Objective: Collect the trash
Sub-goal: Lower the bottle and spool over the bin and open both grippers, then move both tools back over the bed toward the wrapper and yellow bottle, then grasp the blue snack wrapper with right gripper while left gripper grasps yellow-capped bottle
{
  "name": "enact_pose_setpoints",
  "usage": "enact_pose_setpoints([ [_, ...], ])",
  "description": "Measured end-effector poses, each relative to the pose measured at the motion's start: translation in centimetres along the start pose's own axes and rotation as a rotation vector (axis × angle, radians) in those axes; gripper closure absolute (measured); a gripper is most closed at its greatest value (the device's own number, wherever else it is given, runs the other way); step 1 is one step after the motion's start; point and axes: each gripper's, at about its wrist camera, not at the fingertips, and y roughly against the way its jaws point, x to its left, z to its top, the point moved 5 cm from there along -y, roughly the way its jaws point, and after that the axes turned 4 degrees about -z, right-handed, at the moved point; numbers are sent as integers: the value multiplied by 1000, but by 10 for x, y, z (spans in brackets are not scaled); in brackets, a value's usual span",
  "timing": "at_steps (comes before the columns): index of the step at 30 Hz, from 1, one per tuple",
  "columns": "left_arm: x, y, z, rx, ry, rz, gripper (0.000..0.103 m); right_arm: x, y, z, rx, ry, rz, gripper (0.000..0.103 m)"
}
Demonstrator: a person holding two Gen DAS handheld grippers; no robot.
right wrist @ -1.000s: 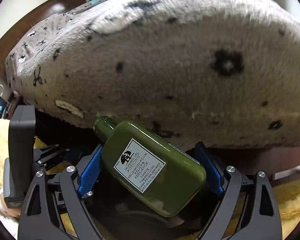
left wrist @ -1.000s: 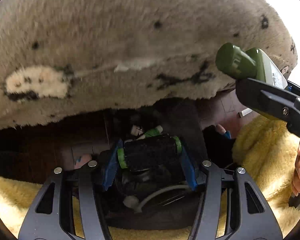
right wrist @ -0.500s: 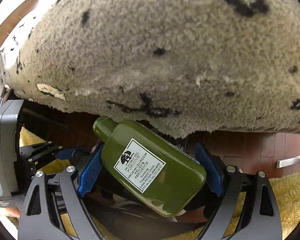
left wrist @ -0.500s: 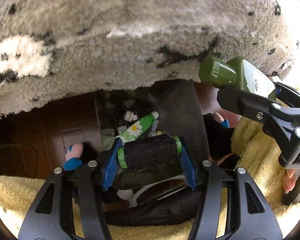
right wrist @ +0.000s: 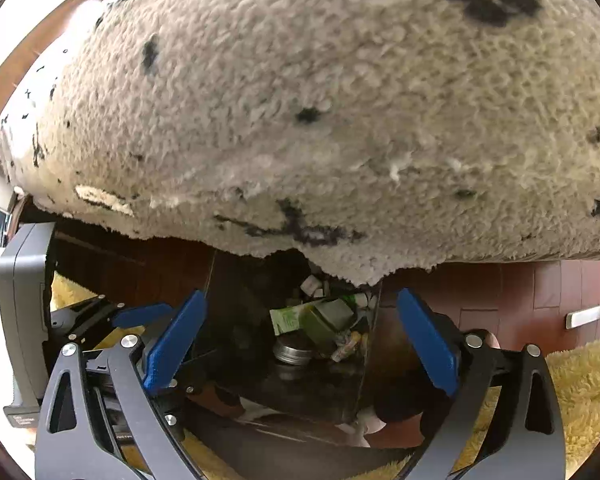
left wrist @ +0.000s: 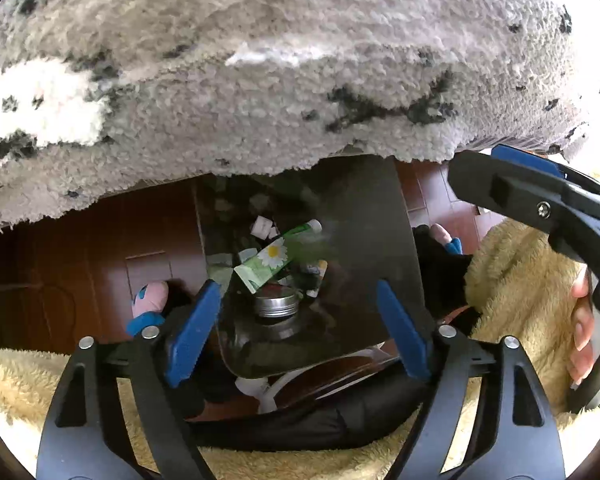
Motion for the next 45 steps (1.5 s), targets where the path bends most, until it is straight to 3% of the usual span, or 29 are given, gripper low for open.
enact_pose_setpoints([
  [9, 4, 20, 7, -54, 2, 27, 20, -14, 18, 11, -31, -43, 23, 6],
  [13, 3, 37, 14, -97, -11, 39, 20, -14, 43, 22, -91, -35, 19, 6],
  [17, -1, 71, 30, -175, -42, 55, 20, -14, 75, 40, -155, 3, -20, 6],
  [21, -12, 128, 57, -309, -101, 59, 19, -18, 115, 69, -241, 35, -56, 6],
  [24, -16, 164, 81, -394, -136, 71, 14, -22, 144, 100, -311, 78, -108, 6],
  [31, -10, 211, 155, -506, -145, 113, 13, -27, 176, 189, -394, 183, -209, 6],
  [36, 4, 220, 213, -538, -105, 149, 14, -25, 154, 257, -380, 179, -185, 6],
  [45, 37, 210, 298, -525, -78, 255, 14, -14, 85, 365, -369, 241, -272, 11],
])
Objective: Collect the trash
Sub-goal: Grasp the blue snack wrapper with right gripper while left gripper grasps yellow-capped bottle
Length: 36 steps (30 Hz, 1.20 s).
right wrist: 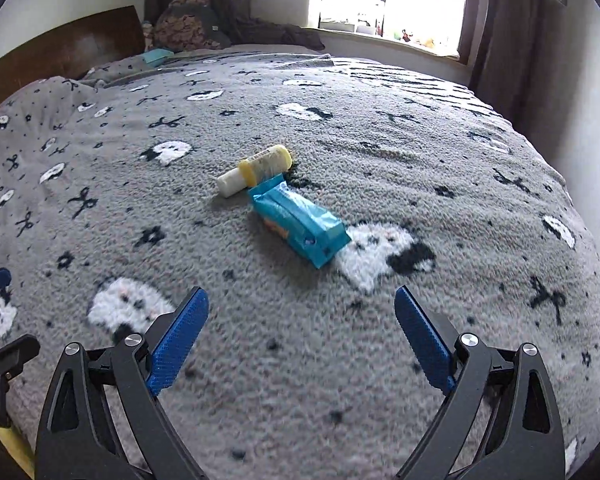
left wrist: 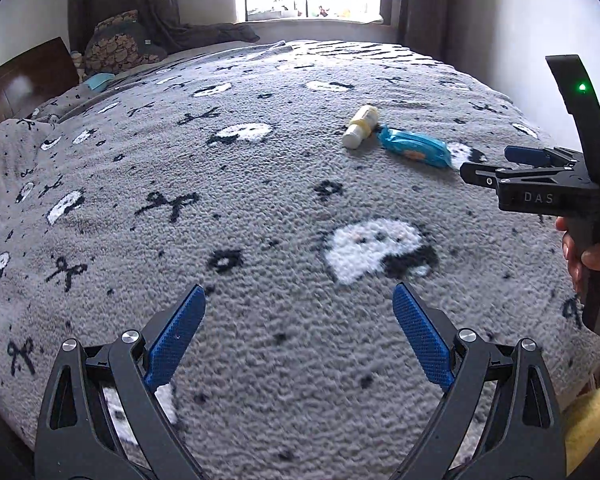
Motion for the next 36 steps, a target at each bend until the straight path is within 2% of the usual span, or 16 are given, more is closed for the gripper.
enact_pose_setpoints([
  [5, 16, -25, 18, 21, 8, 12, 14, 10, -41, 29, 27, 54, -11, 12],
  [12, 20, -50, 40, 28, -12, 23, 14, 21, -87, 47, 85, 119, -58, 12],
  [13, 19, -53, 43, 29, -18, 24, 14, 22, -92, 47, 95, 121, -58, 13],
  [17, 13, -68, 55, 29, -40, 23, 14, 17, -104, 46, 132, 113, -5, 32],
  [20, 3, -83, 67, 33, -52, 18, 14, 12, -103, 44, 129, 106, 24, 40],
  [22, -2, -92, 73, 38, -53, 10, 14, 6, -100, 43, 132, 88, 33, 50],
  [23, -7, -96, 78, 37, -56, 4, 14, 2, -98, 42, 132, 80, 36, 58],
  [25, -15, -103, 87, 25, -67, -5, 14, -8, -91, 40, 133, 66, 39, 63],
  [31, -35, -130, 124, 1, -58, -36, 14, -44, -74, 37, 141, -15, 58, 66],
  [36, -51, -158, 151, 3, -51, -53, 20, -62, -58, 39, 99, -60, 96, 66],
])
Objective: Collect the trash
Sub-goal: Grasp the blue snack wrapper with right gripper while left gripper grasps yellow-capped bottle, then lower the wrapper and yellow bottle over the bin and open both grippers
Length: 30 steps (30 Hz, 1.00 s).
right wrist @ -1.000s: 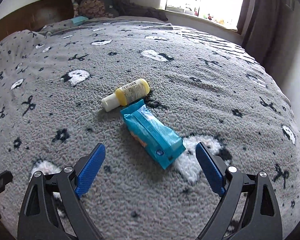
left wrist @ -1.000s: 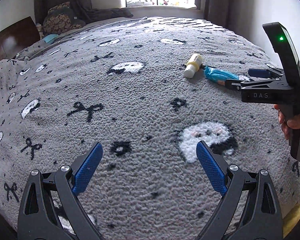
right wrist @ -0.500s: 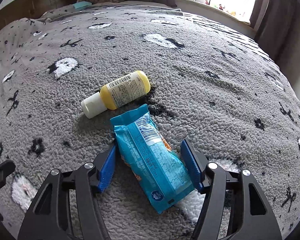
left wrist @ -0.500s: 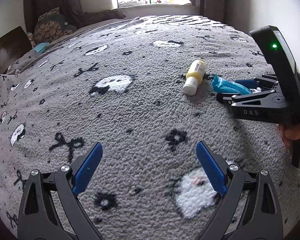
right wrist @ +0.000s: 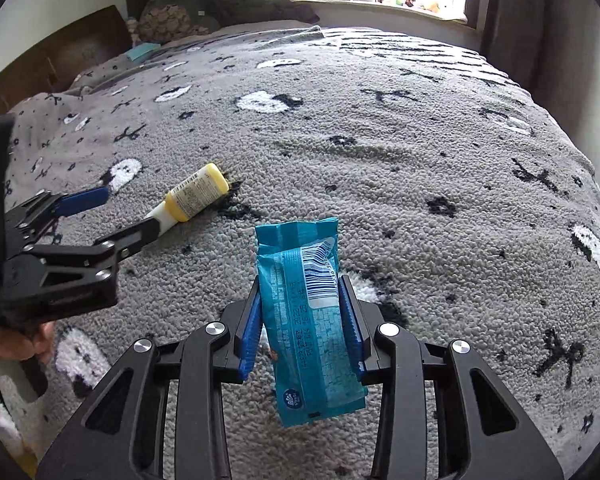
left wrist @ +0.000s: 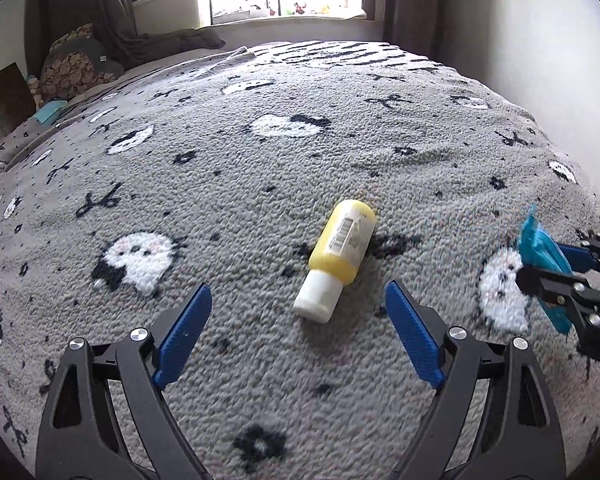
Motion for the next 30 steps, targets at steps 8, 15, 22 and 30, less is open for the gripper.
enact_pose_setpoints([
  [8, -11, -44, 16, 55, 3, -13, 37, -5, 11, -5, -11, -8, 28, 66],
  [15, -12, -48, 14, 78, -17, -24, 70, -2, 19, -12, -6, -7, 14, 67],
  [22, -11, 2, -6, 55, -32, -24, 72, 6, 47, -23, -12, -14, -9, 67],
  [30, -21, 102, -50, 8, -65, -45, 73, 40, 114, -52, -70, 31, 27, 67],
])
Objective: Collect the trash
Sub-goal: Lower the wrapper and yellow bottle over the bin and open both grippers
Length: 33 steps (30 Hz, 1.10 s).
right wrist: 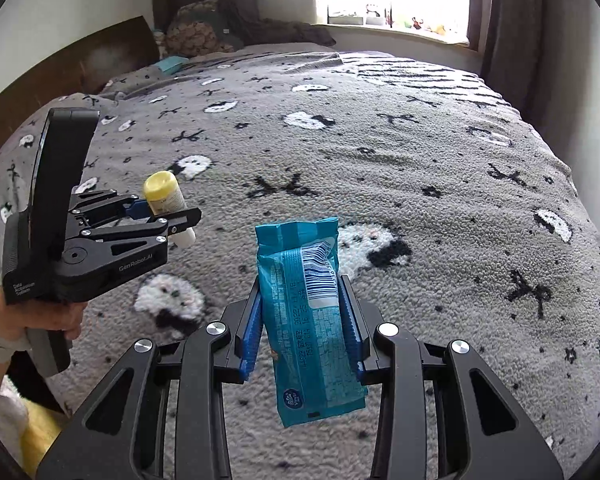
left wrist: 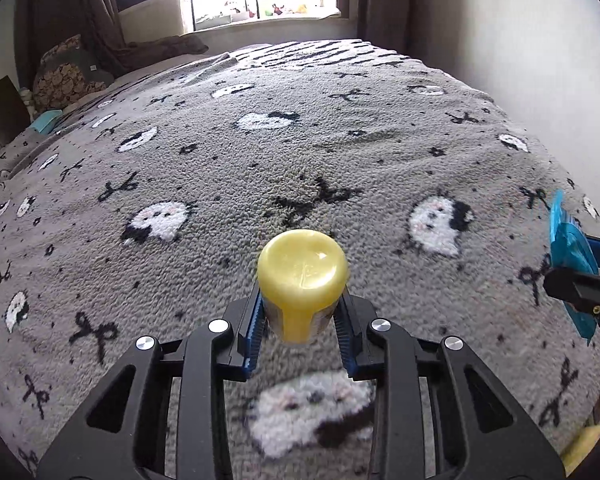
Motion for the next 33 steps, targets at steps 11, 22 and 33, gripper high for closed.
enact_pose_setpoints([
  [11, -35, 132, -95, -109, -109, -36, 73, 60, 89, -87, -72, 53, 94, 67],
  [22, -67, 180, -241, -57, -57, -110, 73, 118, 129, -198, -111, 131, 69, 67],
  [33, -85, 135, -352, 143, 39, -130, 73, 136, 86, -299, 88, -6, 135, 67],
])
